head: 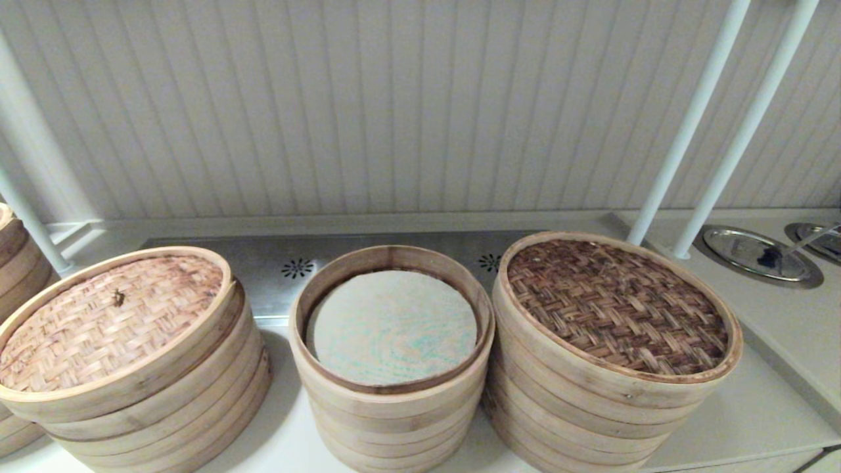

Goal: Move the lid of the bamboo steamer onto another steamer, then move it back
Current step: Pick up the steamer

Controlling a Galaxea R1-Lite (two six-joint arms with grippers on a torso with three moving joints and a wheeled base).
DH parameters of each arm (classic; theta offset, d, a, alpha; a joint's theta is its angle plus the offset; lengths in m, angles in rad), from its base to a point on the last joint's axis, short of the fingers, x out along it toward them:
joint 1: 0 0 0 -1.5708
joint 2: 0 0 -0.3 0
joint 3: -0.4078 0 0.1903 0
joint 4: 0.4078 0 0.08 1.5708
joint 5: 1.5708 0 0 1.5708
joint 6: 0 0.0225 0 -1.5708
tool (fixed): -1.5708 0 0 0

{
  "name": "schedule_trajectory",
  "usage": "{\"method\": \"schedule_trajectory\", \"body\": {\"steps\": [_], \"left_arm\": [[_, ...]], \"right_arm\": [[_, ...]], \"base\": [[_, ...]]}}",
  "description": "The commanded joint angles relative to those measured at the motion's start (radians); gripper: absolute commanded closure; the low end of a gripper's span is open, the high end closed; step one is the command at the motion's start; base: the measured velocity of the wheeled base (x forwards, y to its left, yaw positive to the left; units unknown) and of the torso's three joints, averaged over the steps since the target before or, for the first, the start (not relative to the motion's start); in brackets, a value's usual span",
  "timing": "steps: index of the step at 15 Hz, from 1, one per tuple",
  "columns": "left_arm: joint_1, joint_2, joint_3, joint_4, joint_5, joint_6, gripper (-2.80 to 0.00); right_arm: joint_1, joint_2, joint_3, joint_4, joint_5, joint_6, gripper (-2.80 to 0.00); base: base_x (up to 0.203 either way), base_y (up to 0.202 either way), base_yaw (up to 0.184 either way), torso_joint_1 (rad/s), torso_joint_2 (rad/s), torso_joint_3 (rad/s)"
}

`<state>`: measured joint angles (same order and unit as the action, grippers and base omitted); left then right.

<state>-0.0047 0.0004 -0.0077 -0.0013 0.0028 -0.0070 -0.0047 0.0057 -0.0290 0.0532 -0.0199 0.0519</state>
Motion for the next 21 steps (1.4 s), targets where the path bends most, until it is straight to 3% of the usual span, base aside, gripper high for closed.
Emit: {"method": "schedule_trajectory", "body": {"steps": [1, 11, 16, 21], "left_arm": [[0.000, 0.001, 0.000, 0.000, 0.000, -0.001, 0.00], [0.000, 0.000, 0.000, 0.000, 0.000, -0.001, 0.00], [0.000, 0.000, 0.000, 0.000, 0.000, -0.001, 0.00], [0.000, 0.000, 0.000, 0.000, 0.000, -0.001, 0.00]], "right_arm": [[0.000, 0.003, 0.000, 0.000, 0.000, 0.000, 0.00], [0.000, -0.001, -0.030, 0.004, -0.004, -0.005, 0.00], [0.000, 0.067, -0.321, 0.148, -0.001, -0.007, 0.00], [0.002, 0.368, -0.563, 0.199, 0.013, -0.030, 0.00]], "base": [[0.000, 0.000, 0.000, 0.000, 0.00, 0.000], [0.000, 0.000, 0.000, 0.000, 0.00, 0.000], [0.000, 0.000, 0.000, 0.000, 0.00, 0.000], [0.000, 0.000, 0.000, 0.000, 0.00, 0.000]]}}
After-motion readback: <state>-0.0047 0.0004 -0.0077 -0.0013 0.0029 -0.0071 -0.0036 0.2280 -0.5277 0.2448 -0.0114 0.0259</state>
